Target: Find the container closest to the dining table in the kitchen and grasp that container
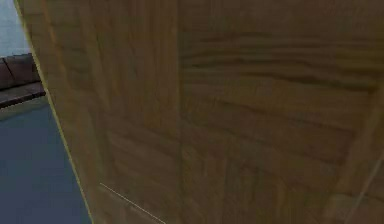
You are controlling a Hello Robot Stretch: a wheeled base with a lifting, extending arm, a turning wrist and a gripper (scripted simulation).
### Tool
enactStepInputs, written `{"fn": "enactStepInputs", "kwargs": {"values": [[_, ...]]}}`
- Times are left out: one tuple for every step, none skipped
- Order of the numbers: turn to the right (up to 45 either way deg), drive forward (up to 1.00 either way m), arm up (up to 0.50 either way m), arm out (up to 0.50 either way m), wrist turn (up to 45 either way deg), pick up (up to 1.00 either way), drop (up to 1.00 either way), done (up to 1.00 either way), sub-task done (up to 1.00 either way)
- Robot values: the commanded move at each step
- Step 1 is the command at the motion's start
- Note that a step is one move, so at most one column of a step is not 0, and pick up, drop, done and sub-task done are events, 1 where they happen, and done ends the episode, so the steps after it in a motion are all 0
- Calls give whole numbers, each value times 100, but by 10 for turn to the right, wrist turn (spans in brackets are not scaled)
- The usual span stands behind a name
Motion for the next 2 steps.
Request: {"fn": "enactStepInputs", "kwargs": {"values": [[-450, 0, 0, 0, 0, 0, 0, 0, 0], [-450, 0, 0, 0, 0, 0, 0, 0, 0]]}}
